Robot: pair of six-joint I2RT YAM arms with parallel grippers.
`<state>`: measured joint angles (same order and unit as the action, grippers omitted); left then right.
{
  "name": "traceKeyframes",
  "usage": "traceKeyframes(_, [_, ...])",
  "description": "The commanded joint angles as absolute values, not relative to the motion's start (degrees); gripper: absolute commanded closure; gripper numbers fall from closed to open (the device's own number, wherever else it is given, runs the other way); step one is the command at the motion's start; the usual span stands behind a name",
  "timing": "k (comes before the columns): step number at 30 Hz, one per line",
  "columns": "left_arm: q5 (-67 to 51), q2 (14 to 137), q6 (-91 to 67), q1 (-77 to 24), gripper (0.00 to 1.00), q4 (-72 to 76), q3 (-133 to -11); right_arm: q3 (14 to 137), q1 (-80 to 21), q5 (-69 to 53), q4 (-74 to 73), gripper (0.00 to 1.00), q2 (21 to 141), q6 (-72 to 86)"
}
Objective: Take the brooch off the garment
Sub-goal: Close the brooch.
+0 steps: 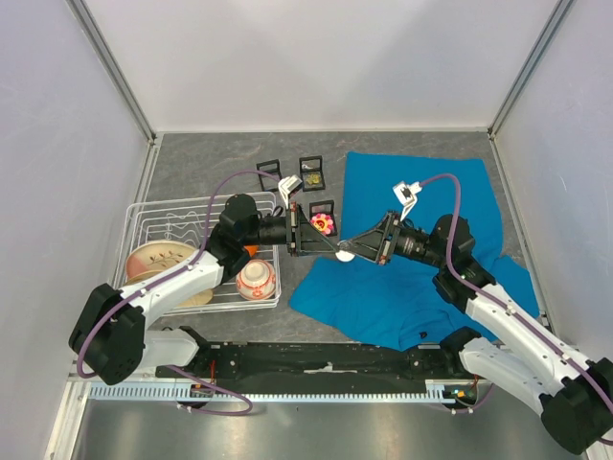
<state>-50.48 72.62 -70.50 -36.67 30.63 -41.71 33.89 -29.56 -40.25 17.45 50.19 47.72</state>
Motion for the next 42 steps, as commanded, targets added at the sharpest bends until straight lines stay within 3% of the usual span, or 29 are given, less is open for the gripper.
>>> traceKeyframes(1, [-49.48,71.46,-75.85,-37.53,0.98,35.95,-41.84,32.26,-31.81,-30.77,16.26,0.87,49.66,45.35])
traceKeyframes(9, [-48.96,71.46,-77.08,-37.88,0.98,36.91,-41.84,31.99,-36.47,-24.27,15.91,0.95,49.66,45.09])
traceKeyframes(15, [-48.78,71.37,-78.13,-38.14,0.98,38.06,-41.40,31.29,-37.88,-21.27,15.91,0.88,49.66,43.33])
traceKeyframes(26, [-51.58,71.10,-76.21,-38.14,0.98,36.66,-41.83,32.08,-37.62,-32.94,16.78,0.98,53.25,39.29])
traceKeyframes(35, [-53.88,70.40,-69.61,-37.88,0.98,28.57,-43.68,33.14,-33.76,-47.45,21.96,0.85,58.88,42.80])
traceKeyframes(42, [-53.88,69.87,-67.15,-37.71,0.98,24.61,-45.09,35.42,-32.78,-49.40,16.53,0.75,60.21,39.99])
